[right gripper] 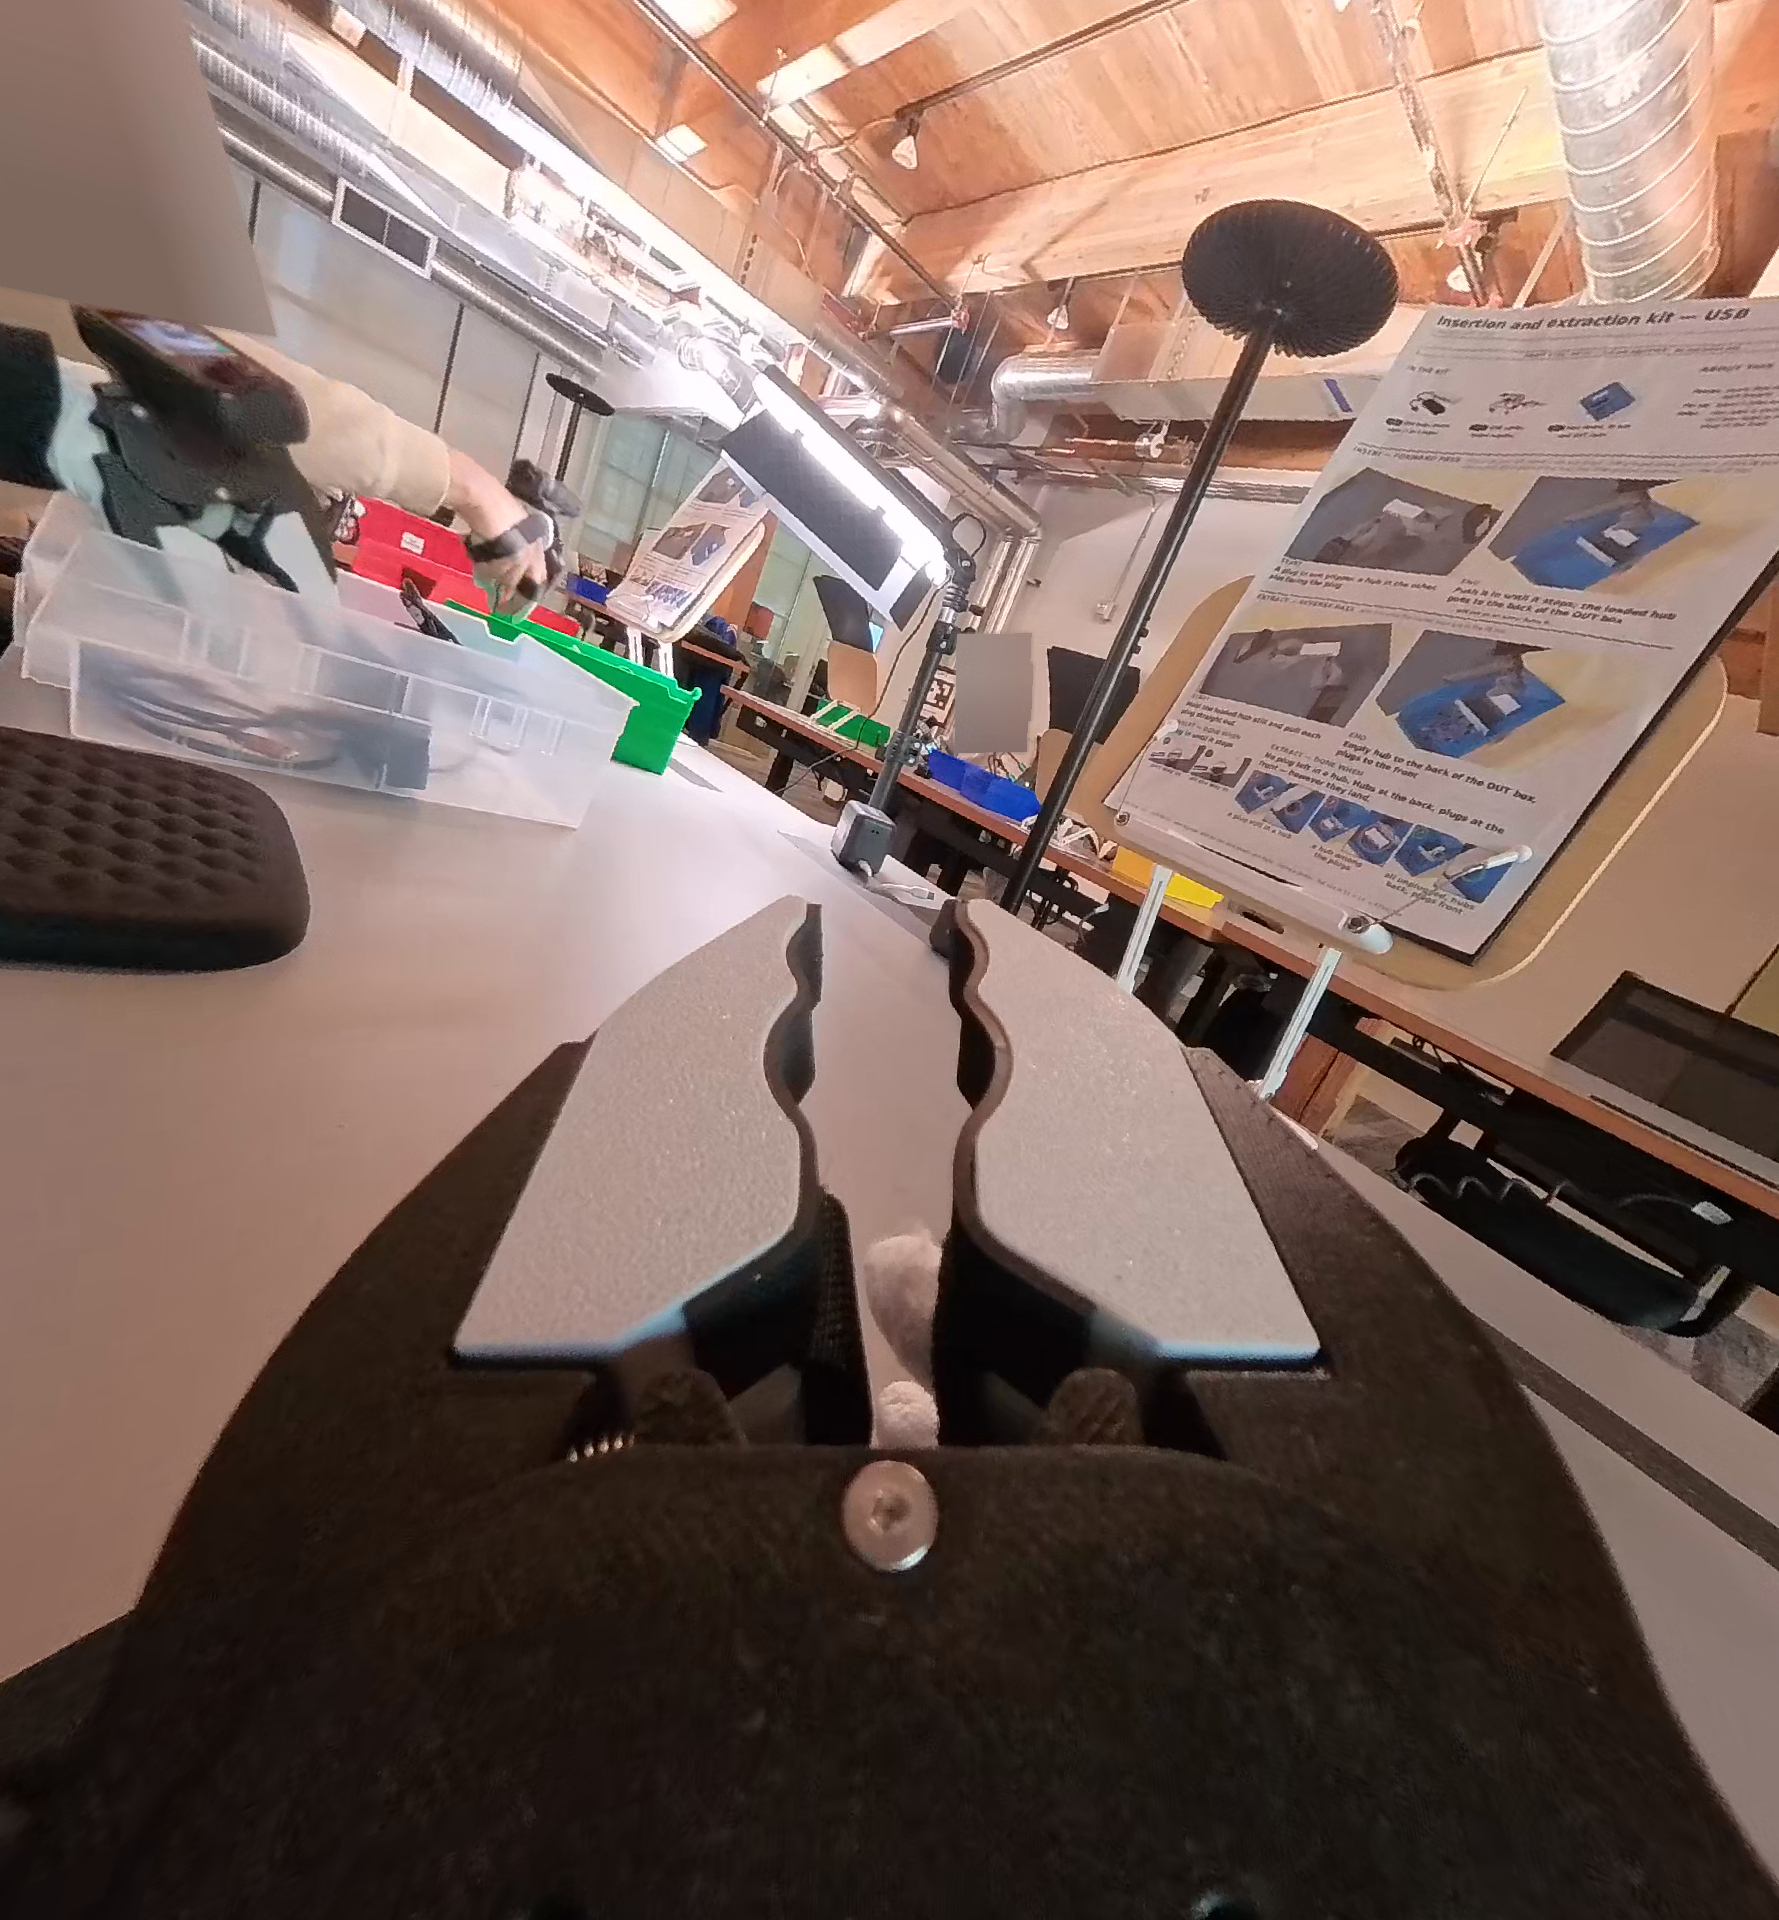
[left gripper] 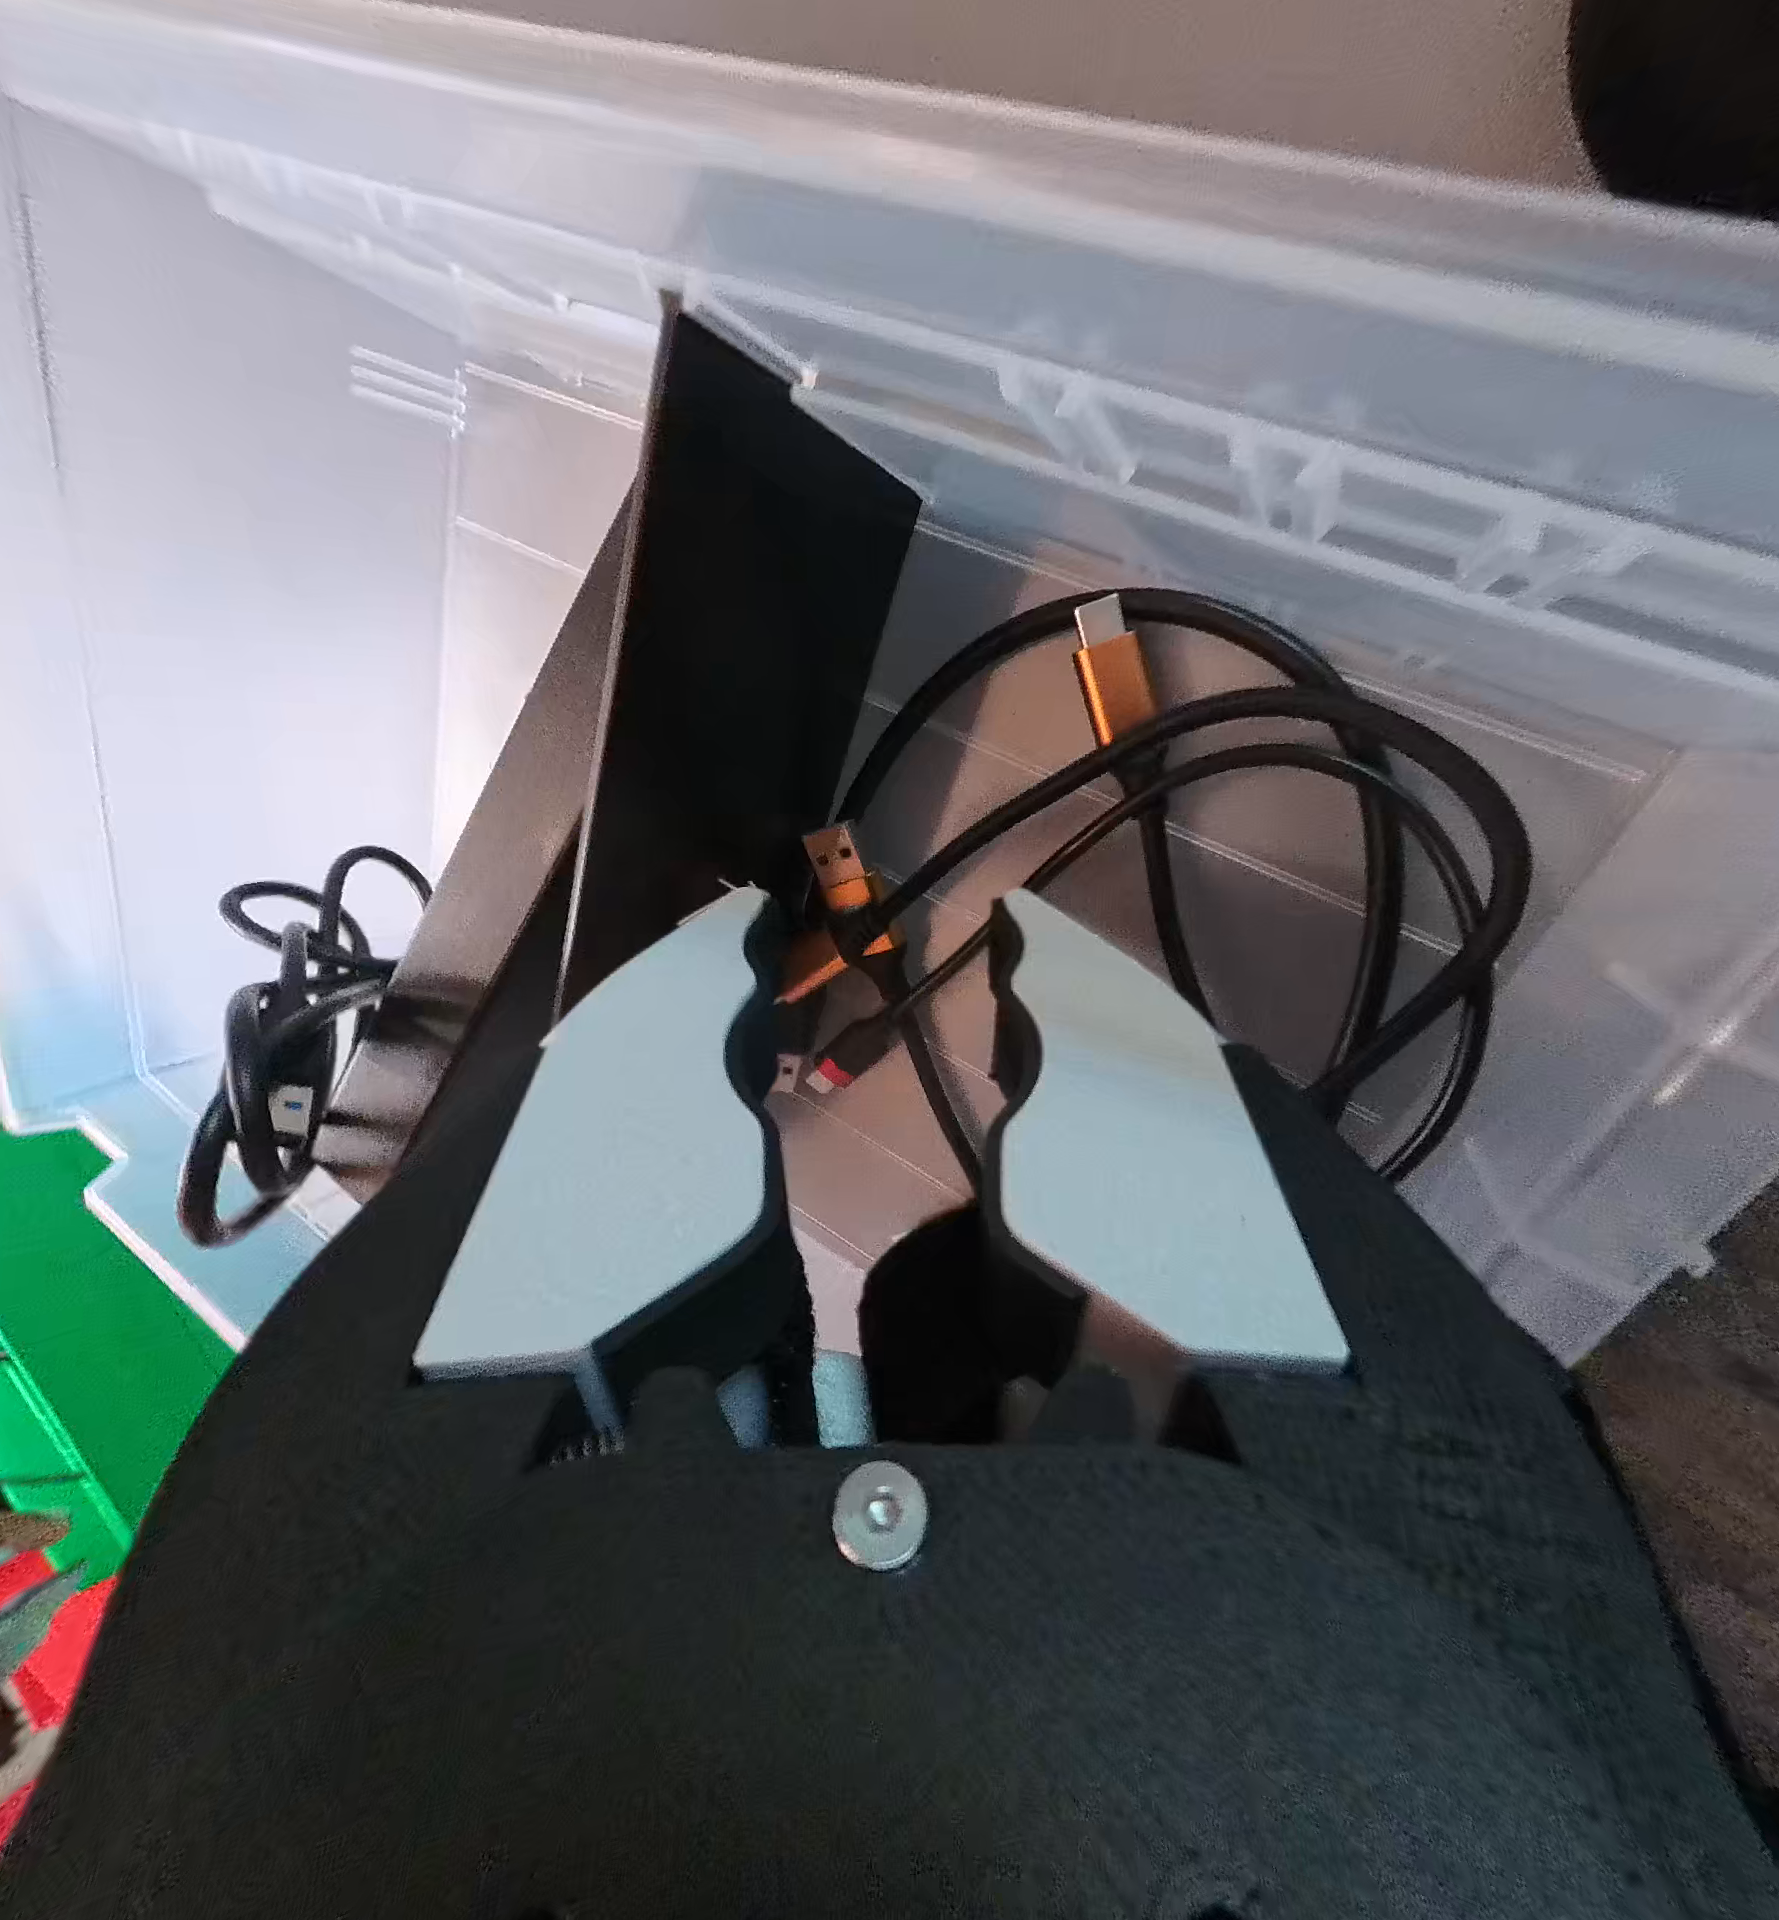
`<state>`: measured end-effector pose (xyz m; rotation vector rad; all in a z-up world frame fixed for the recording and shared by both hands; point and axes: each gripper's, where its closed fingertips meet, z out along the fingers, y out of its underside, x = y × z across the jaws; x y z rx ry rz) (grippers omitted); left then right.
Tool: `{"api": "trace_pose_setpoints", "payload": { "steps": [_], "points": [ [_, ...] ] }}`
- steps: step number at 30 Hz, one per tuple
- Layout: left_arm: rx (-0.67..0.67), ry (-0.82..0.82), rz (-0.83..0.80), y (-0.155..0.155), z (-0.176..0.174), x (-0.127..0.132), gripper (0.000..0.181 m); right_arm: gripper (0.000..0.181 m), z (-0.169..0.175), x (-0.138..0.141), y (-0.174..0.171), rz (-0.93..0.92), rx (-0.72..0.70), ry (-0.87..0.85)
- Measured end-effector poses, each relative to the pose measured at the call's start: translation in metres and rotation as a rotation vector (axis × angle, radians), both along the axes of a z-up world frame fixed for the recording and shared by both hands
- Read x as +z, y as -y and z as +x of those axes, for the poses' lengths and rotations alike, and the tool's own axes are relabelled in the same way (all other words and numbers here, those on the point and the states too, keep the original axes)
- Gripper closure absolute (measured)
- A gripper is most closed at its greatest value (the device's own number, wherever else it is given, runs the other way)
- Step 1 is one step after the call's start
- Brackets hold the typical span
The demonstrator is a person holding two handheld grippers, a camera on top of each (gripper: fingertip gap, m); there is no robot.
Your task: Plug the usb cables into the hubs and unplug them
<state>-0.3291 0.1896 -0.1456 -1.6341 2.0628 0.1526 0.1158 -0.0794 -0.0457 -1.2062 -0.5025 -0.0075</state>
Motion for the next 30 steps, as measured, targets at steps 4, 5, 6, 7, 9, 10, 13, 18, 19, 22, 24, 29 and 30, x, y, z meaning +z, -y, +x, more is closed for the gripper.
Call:
{"api": "trace_pose_setpoints", "payload": {
  "steps": [4, 5, 6, 7, 9, 10, 13, 18, 19, 22, 24, 29, 30],
  "points": [
    [-0.070, -0.094, 0.026, -0.001, 0.000, -0.011, 0.151, 0.158, 0.000, 0.000, 0.000, 0.000, 0.001, -0.001],
    [-0.079, -0.122, 0.039, -0.002, -0.002, -0.013, 0.151, 0.158, 0.000, 0.000, 0.000, 0.000, 0.001, -0.002],
    [-0.082, -0.141, 0.055, -0.005, -0.003, -0.015, 0.151, 0.158, 0.000, 0.000, 0.000, 0.000, 0.001, -0.002],
    [-0.084, -0.151, 0.066, -0.007, -0.004, -0.016, 0.153, 0.158, 0.000, 0.000, 0.000, 0.000, 0.001, -0.002],
    [-0.097, -0.143, 0.067, -0.007, -0.002, -0.018, 0.156, 0.158, 0.000, 0.000, 0.000, 0.000, 0.001, 0.000],
    [-0.103, -0.132, 0.070, -0.008, 0.000, -0.019, 0.156, 0.158, 0.000, 0.000, 0.000, 0.000, 0.001, 0.001],
    [-0.120, -0.120, 0.076, -0.008, 0.002, -0.022, 0.158, 0.158, 0.000, 0.000, 0.000, 0.000, 0.001, -0.001],
    [-0.156, -0.150, 0.073, -0.006, 0.000, -0.029, 0.171, 0.158, 0.000, 0.000, 0.000, 0.000, 0.001, 0.000],
    [-0.160, -0.158, 0.076, -0.006, -0.001, -0.029, 0.172, 0.158, 0.000, 0.000, 0.000, 0.000, 0.001, -0.001],
    [-0.143, -0.202, 0.084, -0.007, -0.007, -0.026, 0.176, 0.158, 0.000, 0.000, 0.000, 0.000, 0.001, -0.001],
    [-0.123, -0.191, 0.111, -0.010, -0.009, -0.018, 0.177, 0.158, 0.000, 0.000, 0.000, 0.000, 0.002, -0.001],
    [-0.014, -0.025, 0.255, -0.021, -0.011, 0.029, 0.177, 0.158, 0.000, 0.000, -0.001, -0.001, 0.002, -0.002],
    [0.020, 0.032, 0.307, -0.024, -0.012, 0.044, 0.178, 0.158, 0.000, 0.000, -0.001, -0.001, 0.002, -0.002]
  ]
}}
